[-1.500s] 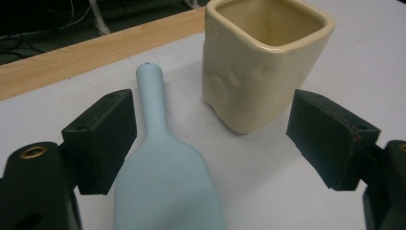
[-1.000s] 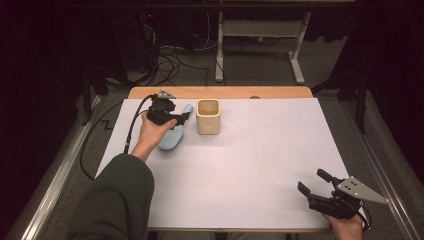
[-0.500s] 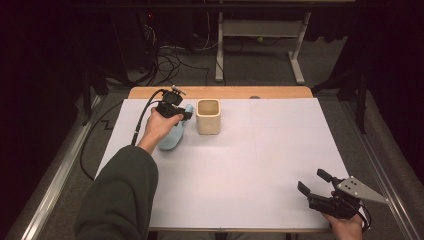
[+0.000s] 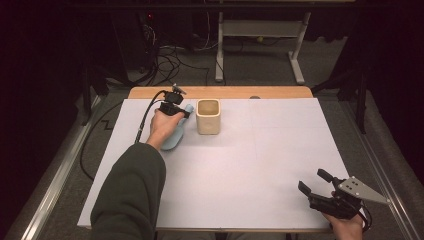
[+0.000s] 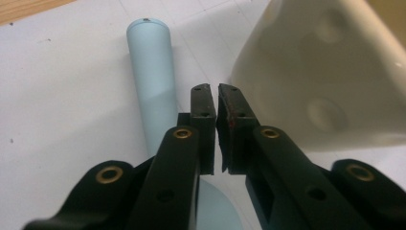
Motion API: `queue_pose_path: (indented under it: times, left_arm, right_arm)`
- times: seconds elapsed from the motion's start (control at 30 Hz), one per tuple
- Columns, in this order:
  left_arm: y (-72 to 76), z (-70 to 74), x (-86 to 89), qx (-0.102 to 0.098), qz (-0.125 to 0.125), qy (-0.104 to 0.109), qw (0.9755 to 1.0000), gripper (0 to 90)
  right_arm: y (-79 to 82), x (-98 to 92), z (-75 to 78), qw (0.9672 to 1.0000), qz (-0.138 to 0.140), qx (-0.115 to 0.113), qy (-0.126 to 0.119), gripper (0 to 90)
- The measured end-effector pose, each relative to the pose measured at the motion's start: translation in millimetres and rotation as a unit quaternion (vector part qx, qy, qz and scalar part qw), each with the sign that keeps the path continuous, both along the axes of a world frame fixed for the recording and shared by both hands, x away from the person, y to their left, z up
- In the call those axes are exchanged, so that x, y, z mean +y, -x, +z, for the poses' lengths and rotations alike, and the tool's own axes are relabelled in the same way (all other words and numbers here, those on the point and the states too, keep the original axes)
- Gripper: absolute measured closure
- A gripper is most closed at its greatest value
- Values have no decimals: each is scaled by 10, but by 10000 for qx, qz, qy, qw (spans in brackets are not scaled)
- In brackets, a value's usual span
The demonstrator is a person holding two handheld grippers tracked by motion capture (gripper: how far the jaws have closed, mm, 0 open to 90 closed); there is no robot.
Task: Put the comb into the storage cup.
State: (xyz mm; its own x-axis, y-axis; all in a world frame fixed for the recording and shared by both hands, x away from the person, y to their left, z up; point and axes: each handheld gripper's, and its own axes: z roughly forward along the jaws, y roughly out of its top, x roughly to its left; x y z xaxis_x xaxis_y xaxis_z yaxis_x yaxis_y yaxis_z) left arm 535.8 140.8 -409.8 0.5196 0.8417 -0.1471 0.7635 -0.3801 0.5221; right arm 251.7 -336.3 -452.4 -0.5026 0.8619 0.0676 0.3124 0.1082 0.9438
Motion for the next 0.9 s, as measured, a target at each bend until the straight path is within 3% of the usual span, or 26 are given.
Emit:
queue_pose_path:
  times: [0.4,0.63,0.7,0.9]
  left_arm:
    - [-115,-117,-45,192,41,-294,9994,900]
    - [-177,-142,-116,162,10,-514,9985,900]
    - [-190,-153,-133,134,5,-671,9977,900]
    - [-222,-164,-68,178,112,-687,9974,900]
  right_arm:
    - [0,-5,-3,10000,5,25,-26,180]
    - [-6,-13,-7,10000,-7,41,-53,180]
    - [-5,-15,-8,10000,-8,46,-52,180]
    - [1,-15,-10,10000,-2,38,-60,180]
